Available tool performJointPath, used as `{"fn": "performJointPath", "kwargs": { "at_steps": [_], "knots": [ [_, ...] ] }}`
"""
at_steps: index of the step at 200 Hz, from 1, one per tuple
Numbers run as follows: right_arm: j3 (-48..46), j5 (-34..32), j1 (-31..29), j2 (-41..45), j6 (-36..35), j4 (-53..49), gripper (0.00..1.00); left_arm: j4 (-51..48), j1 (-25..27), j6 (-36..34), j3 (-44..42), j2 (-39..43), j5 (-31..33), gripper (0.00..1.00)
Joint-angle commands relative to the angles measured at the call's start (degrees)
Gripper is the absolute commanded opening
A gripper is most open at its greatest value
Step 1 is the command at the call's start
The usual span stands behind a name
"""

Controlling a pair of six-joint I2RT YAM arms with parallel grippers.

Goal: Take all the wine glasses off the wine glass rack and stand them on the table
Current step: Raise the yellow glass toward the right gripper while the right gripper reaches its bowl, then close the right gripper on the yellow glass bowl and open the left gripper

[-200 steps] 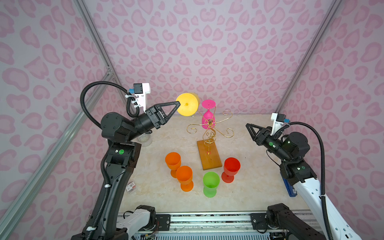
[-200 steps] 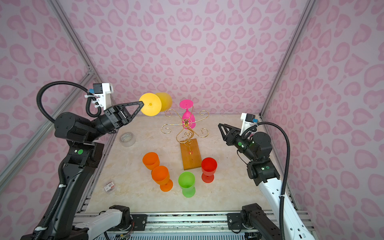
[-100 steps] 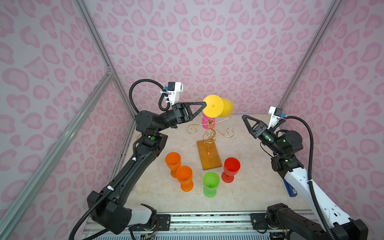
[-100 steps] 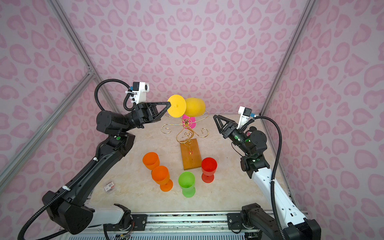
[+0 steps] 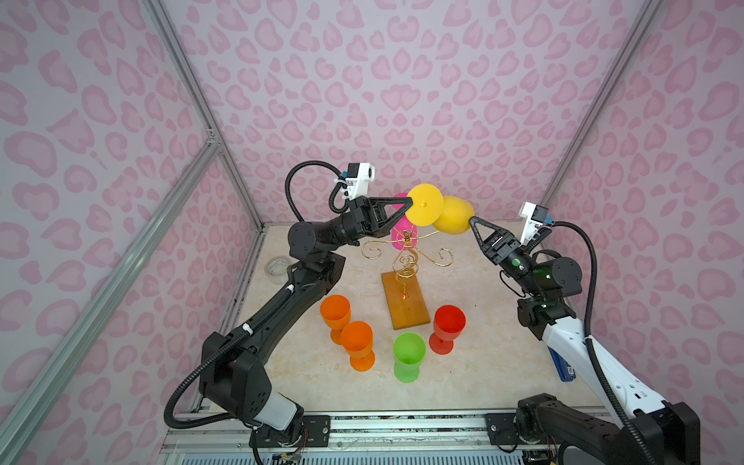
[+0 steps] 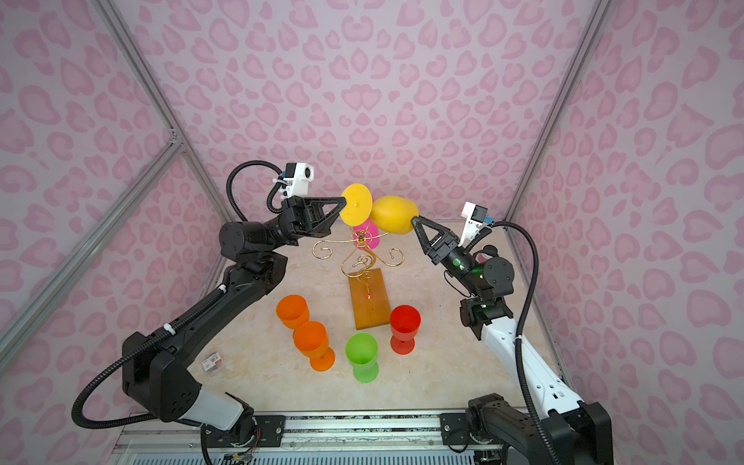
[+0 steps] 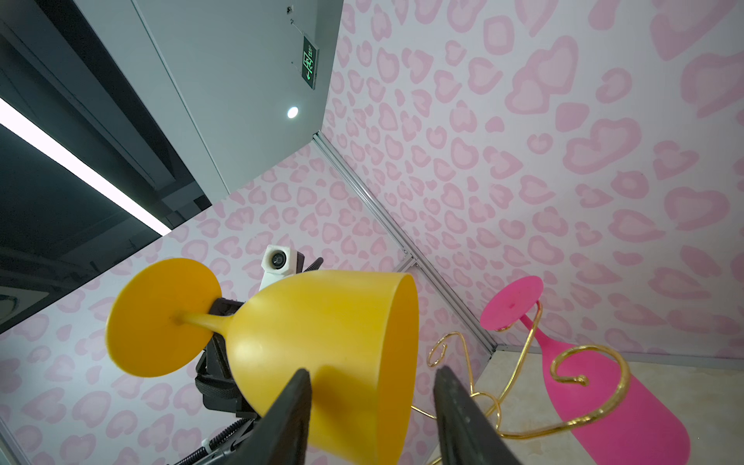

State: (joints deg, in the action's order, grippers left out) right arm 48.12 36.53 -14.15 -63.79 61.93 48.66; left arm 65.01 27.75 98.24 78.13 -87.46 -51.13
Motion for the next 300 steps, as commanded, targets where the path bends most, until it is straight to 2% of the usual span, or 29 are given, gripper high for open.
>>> {"fn": "performJointPath", "kwargs": {
  "at_steps": [1,31,68,93,130,176,236,249,258,267,280,300],
  "knots": [
    [-0.2,1.3,-0.2,-0.4,0.7,3.8,0.49,5.6,0.0,2.2,-0.1,-0.9,0.7,0.02],
    [-0.9,2.8,-0.3,-1.6,2.8,8.2,0.47,8.0,0.1,4.7,0.3,-2.3,1.2,0.02],
    [-1.7,5.2,-0.3,-4.3,7.7,18.8,0.41,13.5,0.3,10.7,1.1,-5.5,1.9,0.02],
    [-1.2,6.7,-0.3,-5.2,8.2,20.3,0.38,15.7,0.3,13.4,1.9,-7.0,2.2,0.02],
    [-1.4,9.3,-0.3,-6.9,10.9,25.9,0.25,19.0,0.3,17.6,3.7,-9.6,2.8,0.02],
    [-1.3,11.3,-0.3,-11.0,18.3,40.6,0.14,23.6,0.3,23.1,5.7,-12.7,3.7,0.03],
    [-0.6,12.1,-0.9,-11.7,16.8,40.5,0.0,25.0,0.3,24.1,6.8,-13.3,3.4,0.28],
    [-0.2,11.9,-0.9,-11.7,16.9,40.2,0.0,25.0,0.3,24.0,7.0,-13.4,3.1,0.35],
    [0.0,11.7,-0.8,-11.6,16.8,40.1,0.0,25.2,0.3,23.9,7.1,-13.4,2.9,0.49],
    [0.3,11.7,-0.7,-11.5,16.5,39.7,0.0,25.6,0.3,23.7,6.9,-13.4,2.6,0.57],
    [0.6,11.5,-0.1,-11.3,15.9,38.5,0.0,25.6,0.3,22.9,6.2,-12.9,1.9,0.64],
    [1.3,10.8,1.2,-10.4,15.3,36.6,0.0,25.0,0.3,21.4,4.9,-11.8,1.1,0.68]
  ]
}}
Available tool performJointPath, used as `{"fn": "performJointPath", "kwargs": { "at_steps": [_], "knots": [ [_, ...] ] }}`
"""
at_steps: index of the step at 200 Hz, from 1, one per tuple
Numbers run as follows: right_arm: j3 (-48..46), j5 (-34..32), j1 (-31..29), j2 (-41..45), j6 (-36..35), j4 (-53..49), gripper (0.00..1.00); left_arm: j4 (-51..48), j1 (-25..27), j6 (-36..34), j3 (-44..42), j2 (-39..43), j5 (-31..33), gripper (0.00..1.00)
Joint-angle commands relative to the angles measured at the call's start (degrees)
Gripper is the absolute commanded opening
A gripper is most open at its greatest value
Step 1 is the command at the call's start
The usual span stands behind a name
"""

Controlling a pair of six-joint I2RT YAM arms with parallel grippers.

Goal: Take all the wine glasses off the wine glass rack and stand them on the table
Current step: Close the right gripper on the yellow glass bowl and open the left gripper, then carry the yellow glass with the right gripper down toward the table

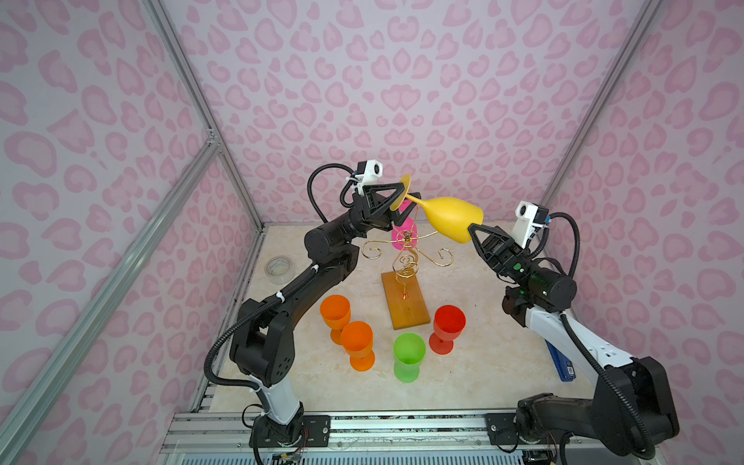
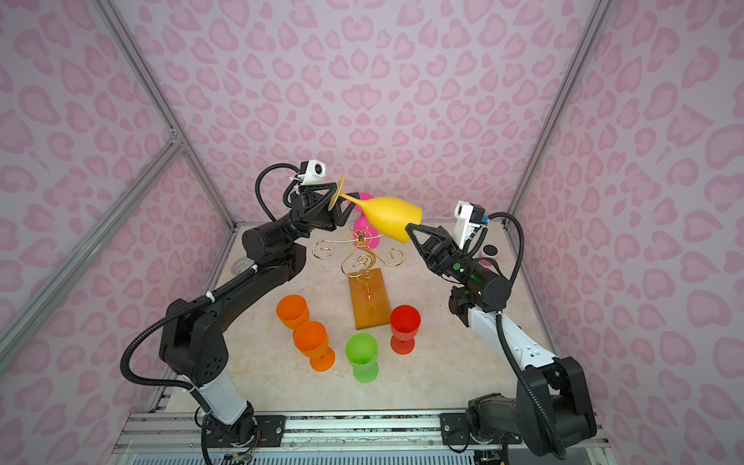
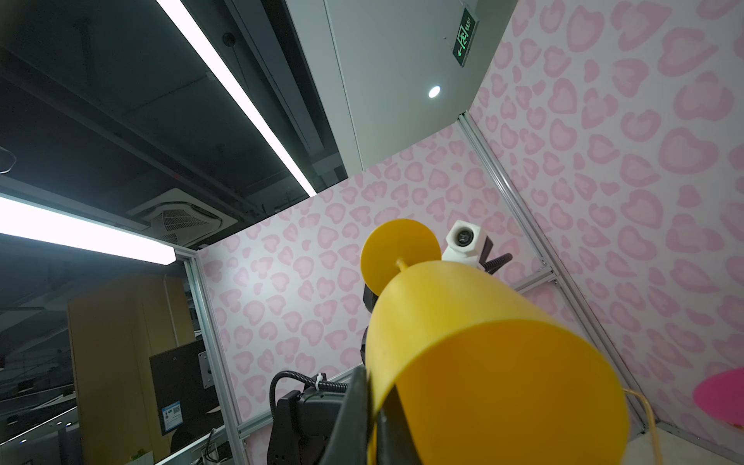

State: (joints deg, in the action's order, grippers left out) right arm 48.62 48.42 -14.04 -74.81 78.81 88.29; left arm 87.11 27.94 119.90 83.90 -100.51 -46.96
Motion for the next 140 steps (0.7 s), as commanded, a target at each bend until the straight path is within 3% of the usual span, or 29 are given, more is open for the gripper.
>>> {"fn": "performJointPath", "kwargs": {
  "at_steps": [1,45,62,84,108,140],
  "knots": [
    [0.8,-1.1,1.2,0.7,-1.6,-3.2,0.0,2.9,0.1,-0.3,-1.0,1.2,-3.2,0.68],
    [3.2,-2.5,3.4,8.0,-12.4,-21.0,0.0,0.9,0.1,-4.2,-3.5,3.1,-5.6,0.77],
    [5.3,-4.1,3.8,12.9,-22.3,-38.0,0.0,0.1,0.1,-5.9,-3.7,3.7,-6.9,0.8],
    [11.8,-10.3,3.9,19.1,-41.1,-68.5,0.0,-2.6,0.1,-9.5,-3.8,5.2,-8.7,0.82],
    [19.3,-21.3,3.9,22.4,-55.5,-92.4,0.0,-9.5,-0.2,-18.1,-4.5,8.3,-10.7,0.83],
    [25.5,-30.8,4.2,21.8,-61.5,-109.2,0.0,-24.9,-0.5,-34.1,-5.1,13.8,-12.3,0.85]
  ]
}}
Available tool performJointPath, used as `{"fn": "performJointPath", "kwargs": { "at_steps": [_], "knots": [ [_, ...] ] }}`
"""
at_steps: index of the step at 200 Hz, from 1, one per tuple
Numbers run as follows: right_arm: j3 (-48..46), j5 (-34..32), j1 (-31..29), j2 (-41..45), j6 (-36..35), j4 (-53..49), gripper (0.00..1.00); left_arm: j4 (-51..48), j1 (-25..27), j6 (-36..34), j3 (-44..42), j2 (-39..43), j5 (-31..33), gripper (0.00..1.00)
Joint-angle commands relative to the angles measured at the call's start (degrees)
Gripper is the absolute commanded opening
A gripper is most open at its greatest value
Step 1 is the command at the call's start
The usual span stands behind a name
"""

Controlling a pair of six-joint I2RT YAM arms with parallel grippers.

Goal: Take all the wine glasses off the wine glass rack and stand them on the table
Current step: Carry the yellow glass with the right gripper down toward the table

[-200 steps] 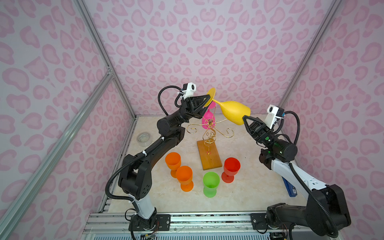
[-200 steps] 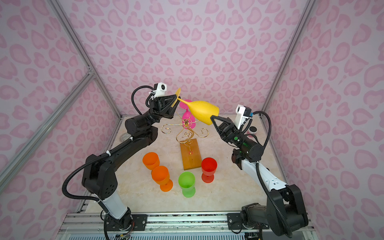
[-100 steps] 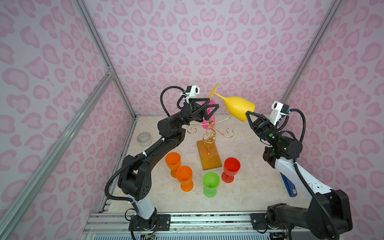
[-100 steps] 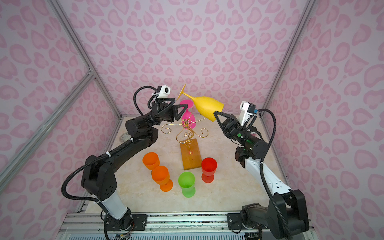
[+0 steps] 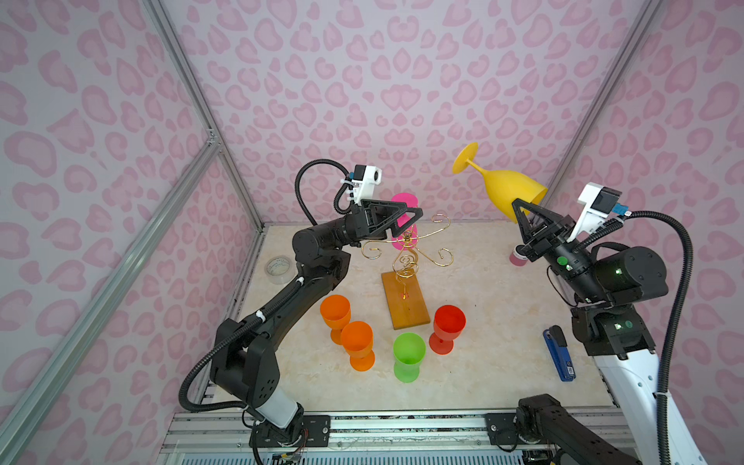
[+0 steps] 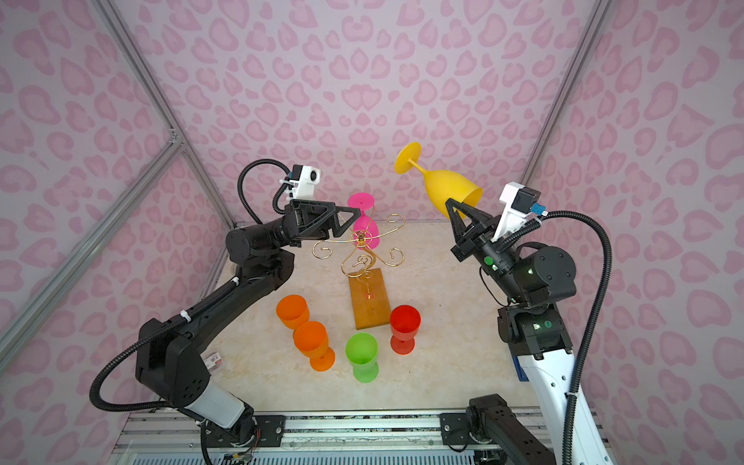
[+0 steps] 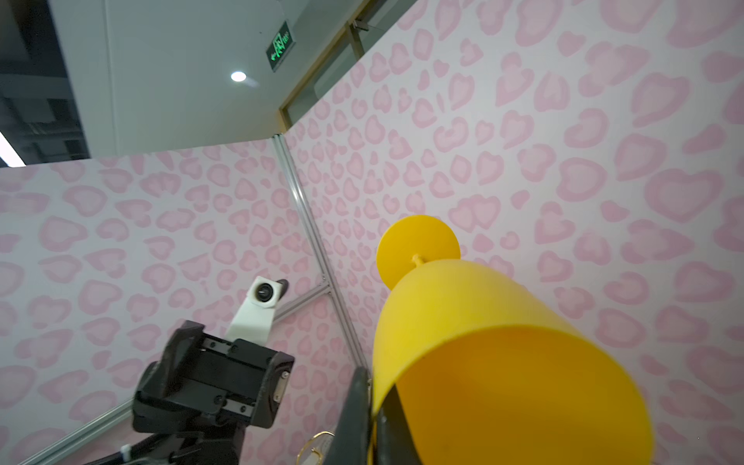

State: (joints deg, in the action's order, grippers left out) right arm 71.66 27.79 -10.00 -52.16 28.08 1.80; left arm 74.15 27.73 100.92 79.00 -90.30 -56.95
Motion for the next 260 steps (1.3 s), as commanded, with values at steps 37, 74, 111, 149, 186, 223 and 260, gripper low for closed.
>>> {"fn": "performJointPath", "kwargs": {
  "at_steps": [37,74,111,149,186,223,260],
  "knots": [
    [4.6,-17.2,1.0,-4.7,-11.1,-33.1,0.0,-33.3,-1.2,-35.3,-0.9,10.5,-0.3,0.86],
    [5.4,-16.0,1.2,-11.0,-13.3,-39.1,0.0,-45.8,-2.7,-45.7,-1.6,15.8,3.8,0.88],
    [4.1,-11.7,1.2,-17.0,-15.4,-41.9,0.0,-53.8,-4.3,-52.8,-4.1,20.7,10.7,0.89],
    [1.5,-10.4,0.7,-19.1,-16.5,-43.2,0.0,-61.0,-5.1,-59.4,-4.8,24.4,16.8,0.9],
    [1.1,-12.0,-2.6,-21.3,-18.6,-46.9,0.0,-62.7,-6.0,-60.5,-4.8,25.2,18.1,0.9],
    [-0.4,-12.1,-6.8,-23.4,-19.8,-48.7,0.0,-62.9,-6.4,-60.8,-5.0,25.5,19.3,0.9],
    [-1.0,-14.1,-10.6,-25.6,-20.0,-49.7,0.0,-65.0,-6.6,-61.1,-4.8,25.9,19.4,0.9]
  ]
}}
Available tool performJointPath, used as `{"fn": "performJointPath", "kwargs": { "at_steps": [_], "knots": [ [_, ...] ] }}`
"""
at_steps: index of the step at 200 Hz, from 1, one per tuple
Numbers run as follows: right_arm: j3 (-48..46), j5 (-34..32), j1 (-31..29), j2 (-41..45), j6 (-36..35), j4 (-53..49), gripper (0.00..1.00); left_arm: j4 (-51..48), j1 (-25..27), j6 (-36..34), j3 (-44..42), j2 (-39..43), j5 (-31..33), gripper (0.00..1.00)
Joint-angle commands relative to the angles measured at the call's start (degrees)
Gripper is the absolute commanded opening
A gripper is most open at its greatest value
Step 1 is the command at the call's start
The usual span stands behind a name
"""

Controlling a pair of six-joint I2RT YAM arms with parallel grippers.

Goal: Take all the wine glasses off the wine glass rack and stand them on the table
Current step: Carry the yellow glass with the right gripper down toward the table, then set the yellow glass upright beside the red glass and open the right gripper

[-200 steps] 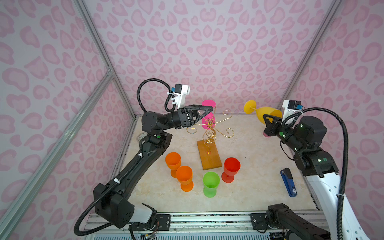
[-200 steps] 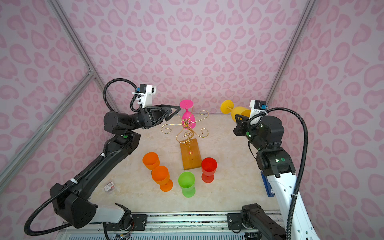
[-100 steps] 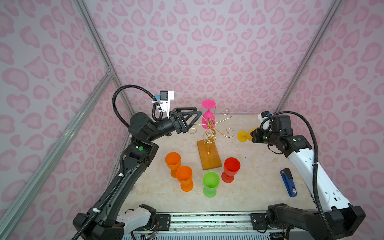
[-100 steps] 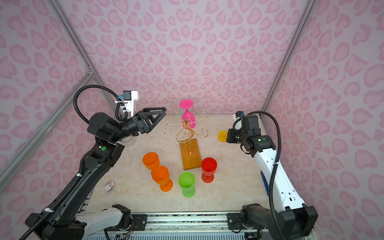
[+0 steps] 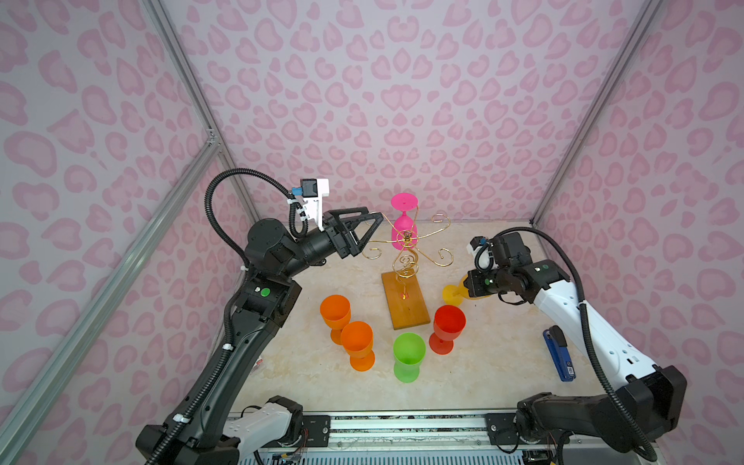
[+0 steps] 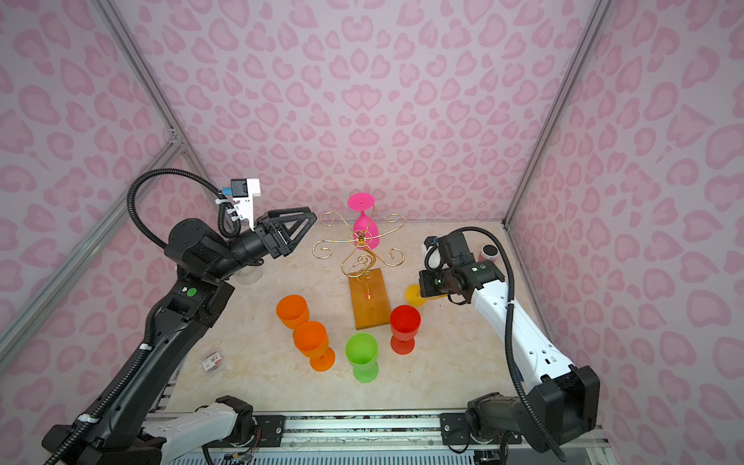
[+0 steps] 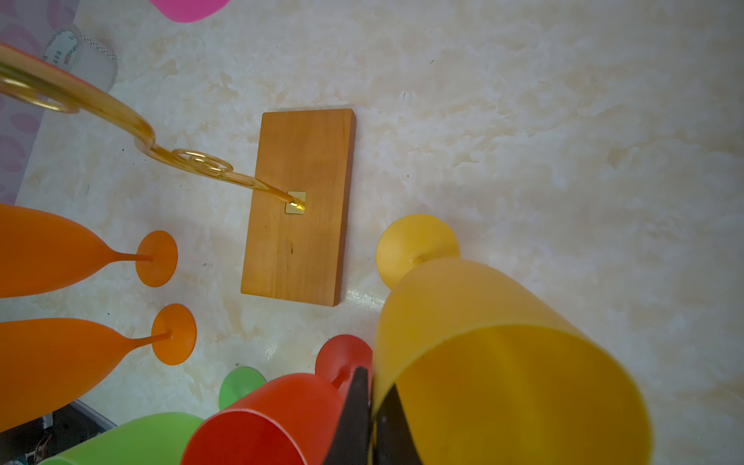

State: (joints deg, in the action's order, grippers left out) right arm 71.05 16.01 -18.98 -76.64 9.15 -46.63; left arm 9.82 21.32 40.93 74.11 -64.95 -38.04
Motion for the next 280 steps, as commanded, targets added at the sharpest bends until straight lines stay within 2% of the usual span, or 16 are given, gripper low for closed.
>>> {"fn": "performJointPath", "kwargs": {
  "at_steps": [1,137,160,280],
  "knots": [
    [-0.4,-2.4,-1.7,-1.2,-1.1,-1.3,0.0,-0.7,-0.2,-1.1,0.2,0.5,0.5,0.9],
    [0.7,-7.4,-5.1,-5.9,-1.6,-2.4,0.0,-2.4,-0.6,-1.5,0.8,0.8,-0.1,0.9],
    [0.9,-7.6,-5.3,-5.7,-1.3,-2.4,0.03,-2.4,-0.6,-1.6,0.8,0.7,-0.2,0.9],
    [3.2,-6.1,-5.3,-6.2,-1.0,-3.2,0.33,-3.1,-0.8,-2.3,-0.4,1.2,-0.4,0.9]
  ]
}}
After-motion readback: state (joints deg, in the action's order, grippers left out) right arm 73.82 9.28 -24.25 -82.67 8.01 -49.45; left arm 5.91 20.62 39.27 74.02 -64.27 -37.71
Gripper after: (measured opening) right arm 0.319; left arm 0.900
